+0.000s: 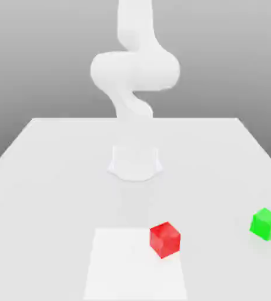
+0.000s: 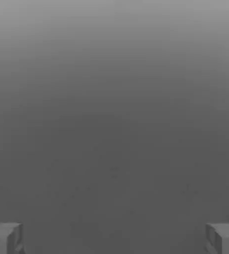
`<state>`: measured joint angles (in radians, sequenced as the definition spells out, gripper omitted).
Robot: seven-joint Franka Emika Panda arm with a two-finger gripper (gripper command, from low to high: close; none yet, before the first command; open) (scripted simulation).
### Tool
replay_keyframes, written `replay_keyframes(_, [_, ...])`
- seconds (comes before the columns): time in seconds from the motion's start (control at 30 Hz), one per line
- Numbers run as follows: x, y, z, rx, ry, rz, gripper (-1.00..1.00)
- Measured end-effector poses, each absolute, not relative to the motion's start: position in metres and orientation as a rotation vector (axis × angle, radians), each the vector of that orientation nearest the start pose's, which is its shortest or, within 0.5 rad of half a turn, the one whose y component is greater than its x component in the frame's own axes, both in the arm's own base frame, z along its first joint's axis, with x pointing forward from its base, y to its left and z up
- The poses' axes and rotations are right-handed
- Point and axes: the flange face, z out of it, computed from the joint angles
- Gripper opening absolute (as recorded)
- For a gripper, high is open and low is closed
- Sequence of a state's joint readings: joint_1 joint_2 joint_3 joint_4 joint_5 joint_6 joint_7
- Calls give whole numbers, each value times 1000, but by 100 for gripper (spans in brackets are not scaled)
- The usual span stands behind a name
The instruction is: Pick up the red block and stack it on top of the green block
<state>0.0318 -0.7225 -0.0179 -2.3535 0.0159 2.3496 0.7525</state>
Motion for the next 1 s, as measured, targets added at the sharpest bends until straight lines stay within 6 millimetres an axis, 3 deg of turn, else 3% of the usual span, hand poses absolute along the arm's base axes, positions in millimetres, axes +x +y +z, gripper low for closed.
replay_keyframes(0.13, [420,17,562,-2654,884,-730,0])
replay_keyframes(0.3, [438,40,437,-2817,746,-492,0])
replay_keyframes(0.43, [425,57,337,-2945,616,-292,0])
replay_keyframes(0.6, [378,68,227,-3093,432,-45,0])
replay_keyframes(0.83, [368,67,153,-3116,401,-3,0])
replay_keyframes(0.87, [368,67,147,-3117,402,-1,-100])
replay_keyframes(1.0, [367,67,147,-3117,402,0,-100])
